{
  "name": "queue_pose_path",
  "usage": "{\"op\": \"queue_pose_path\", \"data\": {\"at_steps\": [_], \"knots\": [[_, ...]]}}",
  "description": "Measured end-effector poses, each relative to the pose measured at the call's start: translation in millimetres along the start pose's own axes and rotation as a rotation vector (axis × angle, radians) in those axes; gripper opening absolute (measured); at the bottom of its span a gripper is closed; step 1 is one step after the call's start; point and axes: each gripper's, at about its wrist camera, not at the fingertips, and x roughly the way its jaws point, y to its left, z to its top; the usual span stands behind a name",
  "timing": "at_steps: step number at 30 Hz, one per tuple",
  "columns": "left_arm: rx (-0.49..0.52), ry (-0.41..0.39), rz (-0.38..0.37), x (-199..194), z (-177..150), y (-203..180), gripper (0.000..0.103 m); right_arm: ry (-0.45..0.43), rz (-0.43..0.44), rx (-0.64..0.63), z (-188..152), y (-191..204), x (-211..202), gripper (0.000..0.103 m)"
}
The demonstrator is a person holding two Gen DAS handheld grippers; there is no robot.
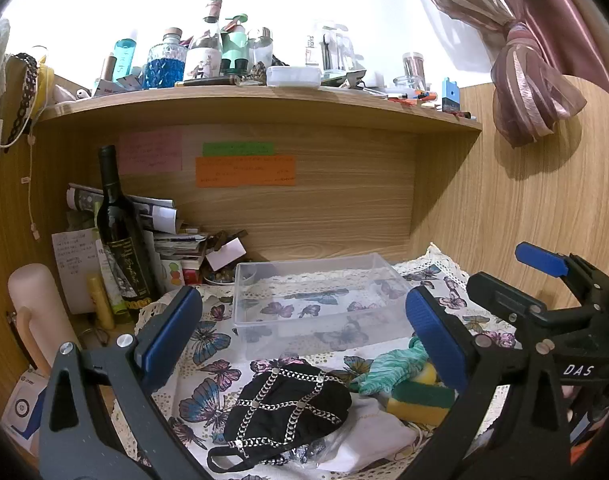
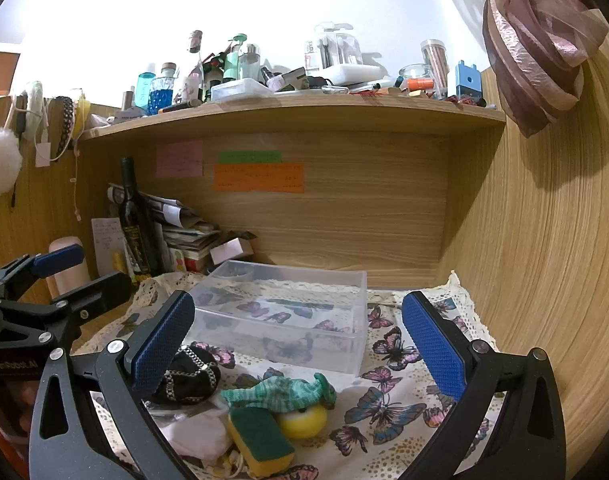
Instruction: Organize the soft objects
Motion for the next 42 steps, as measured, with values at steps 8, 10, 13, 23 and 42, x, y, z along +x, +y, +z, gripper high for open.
{"op": "queue_pose_path", "data": {"at_steps": [8, 10, 13, 23, 42], "knots": [[-0.001, 0.000, -0.001, 0, 0, -3, 0.103, -0.002, 0.000, 0.001, 2, 2, -2, 0.103], [-0.001, -0.003, -0.002, 0, 0, -6, 0.103, -0.003, 0.001, 0.002, 2, 2, -2, 0.103], [-0.003, -0.002, -0.003, 0, 0, -6, 0.103, -0.003, 0.000, 0.000, 2, 2, -3, 0.103], [-0.016, 0.000, -0.009, -1, 0, -3, 0.103, -0.004, 0.002, 0.003, 1, 0, -3, 0.103], [-0.040, 0.053, -0.018, 13, -3, 14, 0.101, 0.010, 0.010, 0.015, -3, -4, 5, 0.103]]}}
